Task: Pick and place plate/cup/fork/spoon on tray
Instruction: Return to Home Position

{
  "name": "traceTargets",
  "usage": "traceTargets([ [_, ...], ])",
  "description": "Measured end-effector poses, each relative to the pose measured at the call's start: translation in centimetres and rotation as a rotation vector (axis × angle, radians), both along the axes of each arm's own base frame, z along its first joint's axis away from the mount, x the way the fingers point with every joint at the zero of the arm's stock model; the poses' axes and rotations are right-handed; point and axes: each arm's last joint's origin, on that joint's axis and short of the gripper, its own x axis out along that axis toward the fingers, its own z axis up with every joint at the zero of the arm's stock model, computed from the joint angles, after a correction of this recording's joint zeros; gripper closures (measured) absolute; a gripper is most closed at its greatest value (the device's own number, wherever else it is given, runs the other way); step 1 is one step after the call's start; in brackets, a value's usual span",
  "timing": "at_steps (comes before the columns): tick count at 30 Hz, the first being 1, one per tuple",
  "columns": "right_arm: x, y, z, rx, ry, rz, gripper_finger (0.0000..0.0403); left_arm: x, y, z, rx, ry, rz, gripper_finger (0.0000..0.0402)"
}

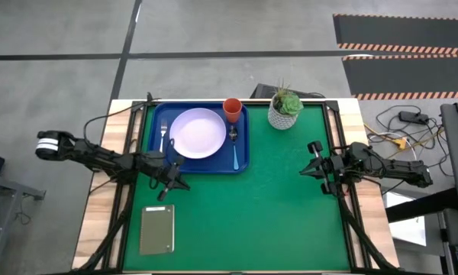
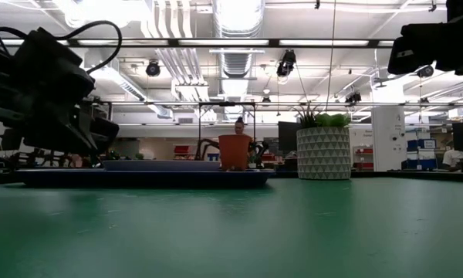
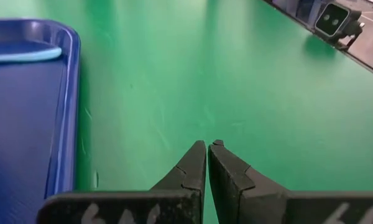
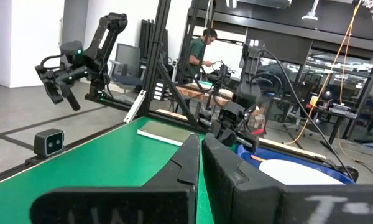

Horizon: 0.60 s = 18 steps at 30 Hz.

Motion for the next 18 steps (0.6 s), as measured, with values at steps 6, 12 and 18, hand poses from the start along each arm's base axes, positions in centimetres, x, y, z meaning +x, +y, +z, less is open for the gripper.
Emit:
traceTargets([
  [6,0.0,0.0,0.0,0.000,0.002,0.000,0.0394,0.0,0.0,-0.5,-0.002,0.041,0.000,0.0402],
  [12,0.0,0.0,0.0,0.000,0.005,0.000,0.0394,0.0,0.0,-1.1,-0.004,0.083,0.000,0.0402],
  [18,0.0,0.0,0.0,0.001,0.005,0.000,0.0394,-0.1,0.0,-1.6,-0.006,0.123,0.000,0.0402],
])
